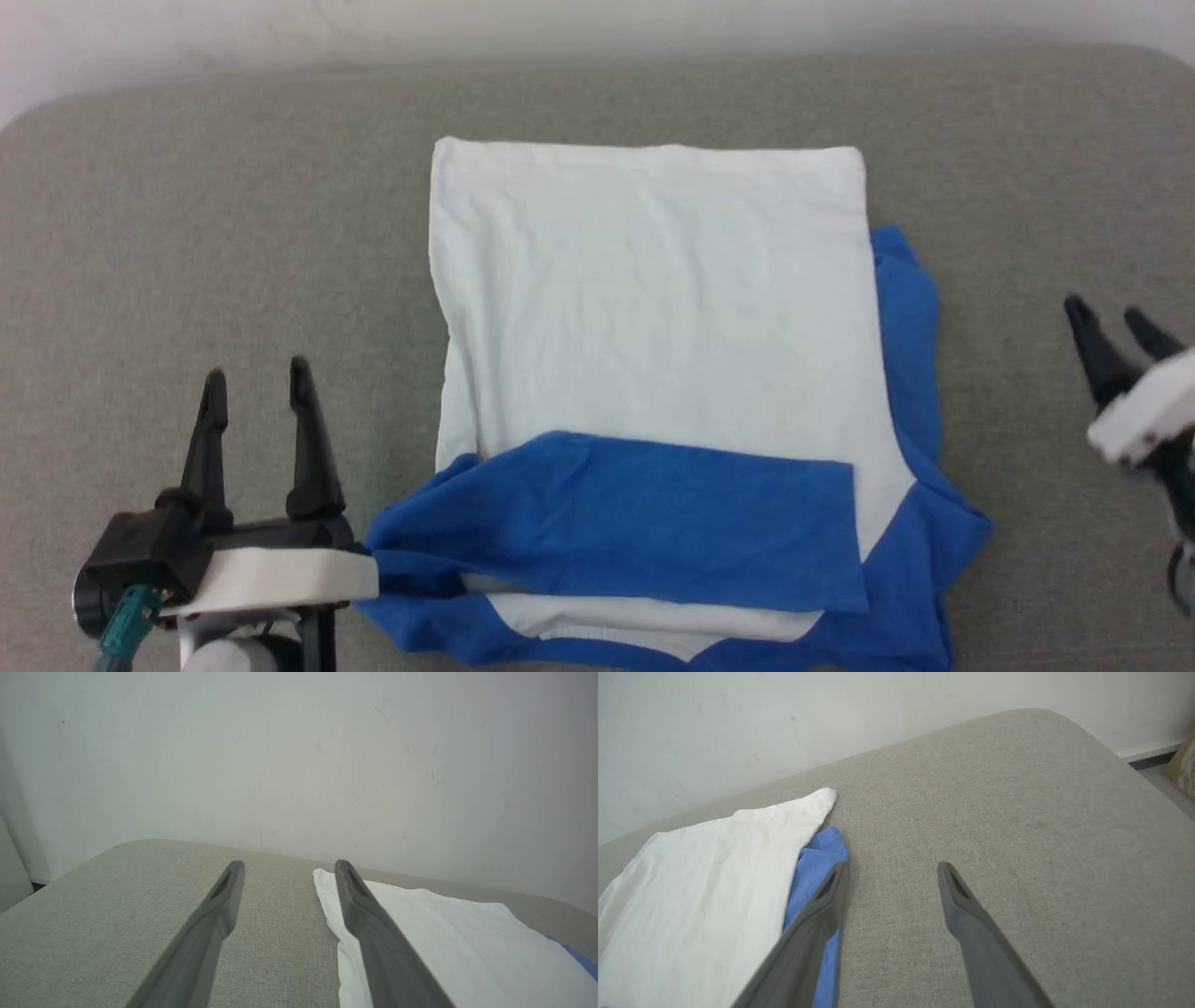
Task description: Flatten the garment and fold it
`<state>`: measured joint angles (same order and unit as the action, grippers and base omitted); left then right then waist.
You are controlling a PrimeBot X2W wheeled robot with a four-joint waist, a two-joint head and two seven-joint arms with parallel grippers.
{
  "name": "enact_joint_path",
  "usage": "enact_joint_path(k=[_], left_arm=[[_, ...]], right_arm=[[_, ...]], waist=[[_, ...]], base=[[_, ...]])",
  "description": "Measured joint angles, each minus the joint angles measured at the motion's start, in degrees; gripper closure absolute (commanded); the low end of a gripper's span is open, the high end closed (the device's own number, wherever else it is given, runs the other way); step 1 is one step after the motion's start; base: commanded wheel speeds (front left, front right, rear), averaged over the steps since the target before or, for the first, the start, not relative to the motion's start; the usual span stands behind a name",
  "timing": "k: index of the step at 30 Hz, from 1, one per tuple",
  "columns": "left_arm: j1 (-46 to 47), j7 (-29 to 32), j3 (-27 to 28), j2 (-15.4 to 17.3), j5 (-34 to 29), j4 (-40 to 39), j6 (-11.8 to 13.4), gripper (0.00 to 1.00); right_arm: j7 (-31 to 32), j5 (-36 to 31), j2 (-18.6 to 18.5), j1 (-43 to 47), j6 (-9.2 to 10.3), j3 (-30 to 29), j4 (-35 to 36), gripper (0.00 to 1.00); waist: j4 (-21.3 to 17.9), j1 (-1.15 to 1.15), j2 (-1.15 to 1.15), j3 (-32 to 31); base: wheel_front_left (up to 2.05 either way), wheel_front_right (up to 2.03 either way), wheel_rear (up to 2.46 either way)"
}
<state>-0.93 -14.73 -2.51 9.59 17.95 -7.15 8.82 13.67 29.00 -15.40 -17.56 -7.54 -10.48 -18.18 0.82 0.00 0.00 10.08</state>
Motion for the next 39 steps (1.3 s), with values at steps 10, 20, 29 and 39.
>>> enact_joint_path(k=[10,20,29,39], left_arm=[[5.77,-0.01,-1.01,-3.58,-1.94,-3.69,-2.80,0.00],[9.62,-0.01,-2.04,-5.86,-2.86,-3.45,-5.24,0.00],[9.83,-0.01,-1.87,-6.35,-2.87,-1.67,-5.75,0.00],[9.61,0.00,-1.72,-6.43,-3.28,0.23,-5.78,0.00]], right_arm=[[18.51,8.93,-8.58,-20.63,0.00,7.24,-11.36,0.00],[26.92,9.89,-9.99,-28.88,0.00,12.87,-17.27,0.00],[34.74,10.37,-11.96,-32.74,-0.05,12.21,-21.32,1.00],[23.85,10.22,-11.28,-27.00,-0.01,10.82,-19.34,1.00]], waist=[[3.70,0.01,0.00,8.35],[8.25,0.01,0.00,16.18],[10.55,-0.02,0.00,18.00],[9.34,0.01,0.00,13.80]], base=[[0.00,0.00,0.00],[0.00,0.00,0.00],[0.00,0.00,0.00],[0.00,0.00,0.00]])
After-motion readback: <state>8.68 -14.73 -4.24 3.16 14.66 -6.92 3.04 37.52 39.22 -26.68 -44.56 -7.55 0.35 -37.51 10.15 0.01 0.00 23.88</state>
